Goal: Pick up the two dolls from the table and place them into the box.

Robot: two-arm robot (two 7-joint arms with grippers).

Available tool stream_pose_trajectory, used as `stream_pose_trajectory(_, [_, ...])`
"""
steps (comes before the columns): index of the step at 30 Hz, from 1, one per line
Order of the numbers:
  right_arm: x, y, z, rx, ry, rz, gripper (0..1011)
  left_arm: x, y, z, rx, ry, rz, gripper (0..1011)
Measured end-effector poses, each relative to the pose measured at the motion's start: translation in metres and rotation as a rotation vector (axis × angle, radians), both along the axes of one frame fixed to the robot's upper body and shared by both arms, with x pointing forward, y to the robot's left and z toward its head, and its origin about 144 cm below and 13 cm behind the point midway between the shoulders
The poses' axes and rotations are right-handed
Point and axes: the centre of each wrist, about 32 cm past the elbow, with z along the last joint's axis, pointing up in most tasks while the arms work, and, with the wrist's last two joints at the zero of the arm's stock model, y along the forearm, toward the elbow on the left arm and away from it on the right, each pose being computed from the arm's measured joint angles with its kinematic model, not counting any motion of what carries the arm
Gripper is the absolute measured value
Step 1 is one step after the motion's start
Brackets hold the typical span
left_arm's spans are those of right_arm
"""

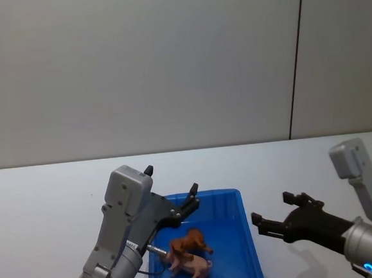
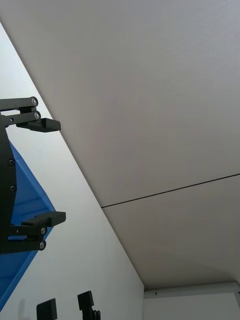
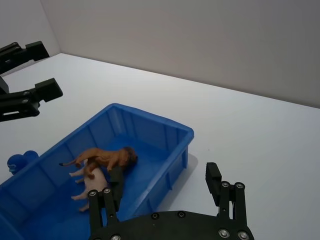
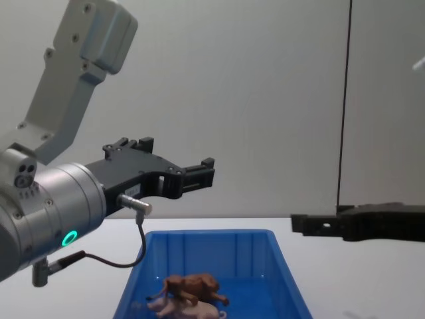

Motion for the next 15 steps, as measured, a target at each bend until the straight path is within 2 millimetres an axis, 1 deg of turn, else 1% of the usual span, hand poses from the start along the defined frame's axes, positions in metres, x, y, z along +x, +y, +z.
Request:
stream_pose_trajectory(6, [-0.003,-0.006,-0.001,-0.005,-0.004,-0.007,1001,-0.003,0.003,0.001,0.017,0.003,0.013,1001])
stream_pose_trajectory(7, [-0.005,-0.009,-0.002,-0.009,-0.006,-0.011,1001,-0.003,0.003,0.001,0.017,0.003,0.013,1001])
stream_pose_trajectory(15, [-0.009,-0.015,-0.004,-0.017,-0.009,-0.017,1001,-0.016,0.011,0.0,0.042,0.033,0.082,1001])
